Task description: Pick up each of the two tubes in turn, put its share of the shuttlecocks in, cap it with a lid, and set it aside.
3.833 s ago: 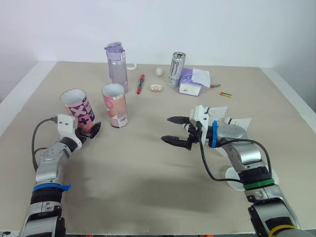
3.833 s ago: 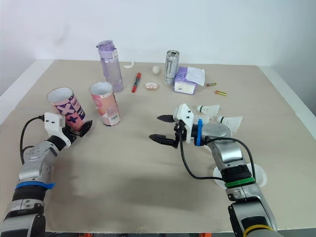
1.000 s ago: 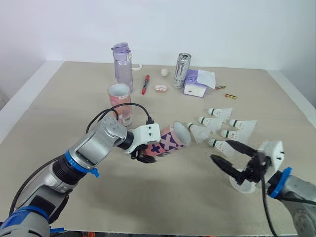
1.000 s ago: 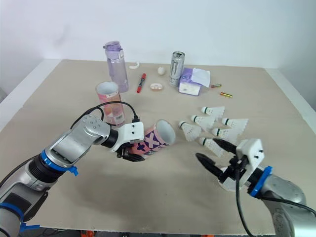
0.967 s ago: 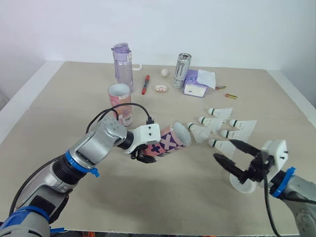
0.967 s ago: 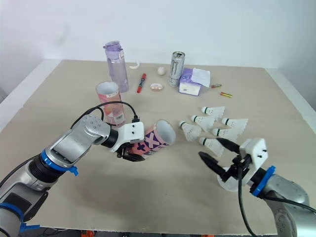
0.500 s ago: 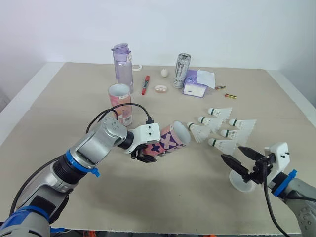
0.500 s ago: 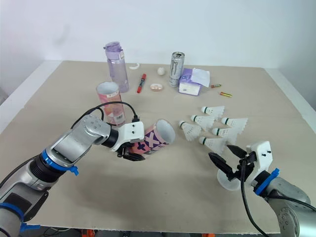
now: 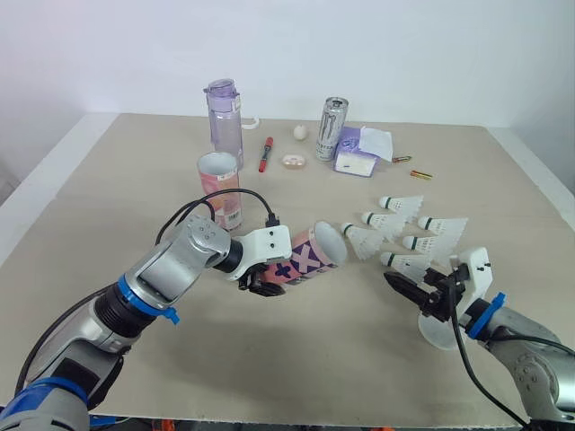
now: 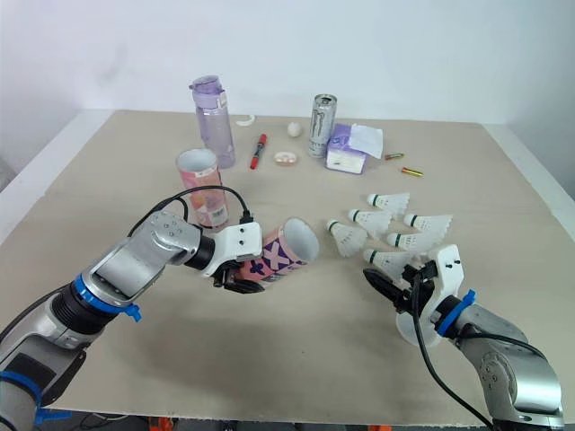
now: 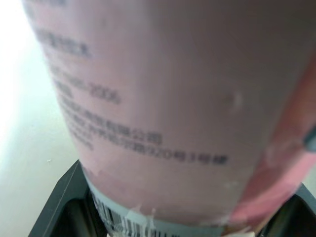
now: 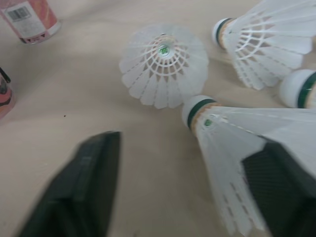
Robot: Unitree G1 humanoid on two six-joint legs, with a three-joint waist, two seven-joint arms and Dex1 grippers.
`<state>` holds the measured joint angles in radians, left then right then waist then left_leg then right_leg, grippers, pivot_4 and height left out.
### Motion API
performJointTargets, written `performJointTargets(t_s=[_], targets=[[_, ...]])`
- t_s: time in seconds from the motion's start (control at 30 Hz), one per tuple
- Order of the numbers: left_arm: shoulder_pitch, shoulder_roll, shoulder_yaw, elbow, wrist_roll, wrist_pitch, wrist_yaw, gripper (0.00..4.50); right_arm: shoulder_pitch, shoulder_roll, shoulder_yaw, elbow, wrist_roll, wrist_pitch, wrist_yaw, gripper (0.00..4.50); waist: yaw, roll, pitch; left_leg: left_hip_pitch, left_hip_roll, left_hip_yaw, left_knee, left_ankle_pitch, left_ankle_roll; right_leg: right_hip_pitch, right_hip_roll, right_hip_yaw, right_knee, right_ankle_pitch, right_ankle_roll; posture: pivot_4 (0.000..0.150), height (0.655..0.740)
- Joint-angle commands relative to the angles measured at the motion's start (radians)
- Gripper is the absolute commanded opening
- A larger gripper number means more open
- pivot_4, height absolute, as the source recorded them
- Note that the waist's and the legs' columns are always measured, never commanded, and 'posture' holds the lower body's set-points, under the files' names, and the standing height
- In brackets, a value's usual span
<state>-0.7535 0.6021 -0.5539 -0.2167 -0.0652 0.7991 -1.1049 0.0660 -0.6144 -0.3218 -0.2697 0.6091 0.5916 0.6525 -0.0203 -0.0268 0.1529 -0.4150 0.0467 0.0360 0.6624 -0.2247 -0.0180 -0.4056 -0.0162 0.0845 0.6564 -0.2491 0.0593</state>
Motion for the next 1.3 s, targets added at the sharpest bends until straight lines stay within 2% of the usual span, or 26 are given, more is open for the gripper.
performJointTargets(t_s=[0.03, 0.07, 0.1, 0.17, 0.2, 0.5, 0.6, 0.7, 0.8, 0.87, 0.93, 1.3], targets=[[0.006, 0.022, -0.026, 0.037, 0.063, -0.077, 0.023, 2.92, -0.011, -0.007, -0.009, -0.012, -0.002, 0.002, -0.004, 1.80, 0.000, 0.000, 0.000, 0.000, 0.000, 0.000, 0.000, 0.000, 0.000, 0.000, 0.000, 0.000, 0.000, 0.000, 0.000, 0.150, 0.7400], [0.005, 0.024, -0.027, 0.048, 0.072, -0.091, 0.026, 2.92, -0.011, -0.006, -0.009, -0.014, -0.002, 0.003, -0.005, 1.20, 0.000, 0.000, 0.000, 0.000, 0.000, 0.000, 0.000, 0.000, 0.000, 0.000, 0.000, 0.000, 0.000, 0.000, 0.000, 0.150, 0.7400], [0.004, 0.024, -0.026, 0.055, 0.074, -0.096, 0.026, 2.92, -0.010, -0.005, -0.010, -0.016, -0.002, 0.006, -0.007, 1.11, 0.000, 0.000, 0.000, 0.000, 0.000, 0.000, 0.000, 0.000, 0.000, 0.000, 0.000, 0.000, 0.000, 0.000, 0.000, 0.150, 0.7400], [0.000, 0.018, -0.021, 0.060, 0.068, -0.097, 0.021, 2.92, -0.007, -0.006, -0.007, -0.023, -0.006, 0.006, -0.006, 0.52, 0.000, 0.000, 0.000, 0.000, 0.000, 0.000, 0.000, 0.001, 0.002, 0.000, 0.000, 0.000, 0.000, 0.000, -0.002, 0.150, 0.7400], [-0.001, 0.015, -0.019, 0.061, 0.066, -0.097, 0.020, 2.92, -0.004, -0.006, -0.007, -0.027, -0.007, 0.006, -0.006, 0.04, 0.000, 0.000, 0.000, 0.000, 0.000, 0.000, 0.000, 0.001, 0.002, 0.000, 0.000, 0.001, 0.000, 0.000, -0.003, 0.150, 0.7400], [-0.016, 0.017, -0.010, 0.086, 0.054, -0.103, 0.002, 2.92, 0.024, -0.058, -0.067, -0.136, 0.022, 0.000, 0.037, 0.01, 0.000, 0.001, 0.000, 0.001, 0.000, 0.000, 0.000, 0.004, 0.005, 0.000, 0.001, 0.001, 0.000, 0.003, -0.005, 0.150, 0.7400], [-0.028, 0.022, -0.008, 0.104, 0.053, -0.109, -0.012, 2.92, 0.019, -0.139, -0.117, -0.207, 0.046, -0.003, 0.093, 0.01, 0.000, 0.001, 0.001, 0.000, 0.000, 0.001, 0.001, 0.004, 0.006, 0.000, 0.000, 0.002, 0.000, 0.003, -0.004, 0.150, 0.7400], [-0.047, 0.026, -0.011, 0.126, 0.050, -0.113, -0.035, 2.92, -0.043, -0.267, -0.115, -0.269, -0.009, -0.110, 0.204, 0.01, -0.001, 0.001, 0.001, 0.000, 0.000, 0.001, 0.001, 0.004, 0.006, 0.000, 0.001, 0.002, 0.000, 0.003, -0.004, 0.150, 0.7400], [-0.060, 0.023, -0.015, 0.139, 0.049, -0.115, -0.050, 2.92, -0.153, -0.355, -0.065, -0.323, -0.037, -0.199, 0.287, 0.01, -0.008, 0.003, 0.002, 0.001, -0.001, 0.001, 0.001, 0.004, 0.006, -0.001, 0.001, 0.004, 0.000, 0.004, -0.004, 0.150, 0.7400], [-0.065, 0.020, -0.017, 0.145, 0.051, -0.121, -0.056, 2.92, -0.220, -0.371, -0.007, -0.352, -0.044, -0.231, 0.314, 0.01, -0.008, 0.003, 0.003, 0.002, -0.001, 0.000, 0.001, 0.004, 0.006, -0.001, 0.004, 0.007, 0.000, 0.006, -0.004, 0.150, 0.7400], [-0.067, 0.016, -0.019, 0.148, 0.053, -0.121, -0.057, 2.92, -0.286, -0.372, 0.054, -0.374, -0.051, -0.249, 0.322, 0.01, -0.006, -0.003, 0.003, 0.003, 0.000, -0.003, 0.000, 0.004, 0.006, -0.001, 0.006, 0.006, 0.000, 0.005, -0.005, 0.150, 0.7400], [-0.053, 0.011, -0.006, 0.117, 0.043, -0.086, -0.046, 2.92, -0.348, -0.347, 0.224, -0.346, -0.150, -0.307, 0.352, 0.01, -0.003, -0.002, 0.004, -0.001, 0.000, -0.004, 0.000, 0.004, 0.006, -0.003, 0.009, 0.010, 0.000, 0.003, -0.006, 0.150, 0.7400]])
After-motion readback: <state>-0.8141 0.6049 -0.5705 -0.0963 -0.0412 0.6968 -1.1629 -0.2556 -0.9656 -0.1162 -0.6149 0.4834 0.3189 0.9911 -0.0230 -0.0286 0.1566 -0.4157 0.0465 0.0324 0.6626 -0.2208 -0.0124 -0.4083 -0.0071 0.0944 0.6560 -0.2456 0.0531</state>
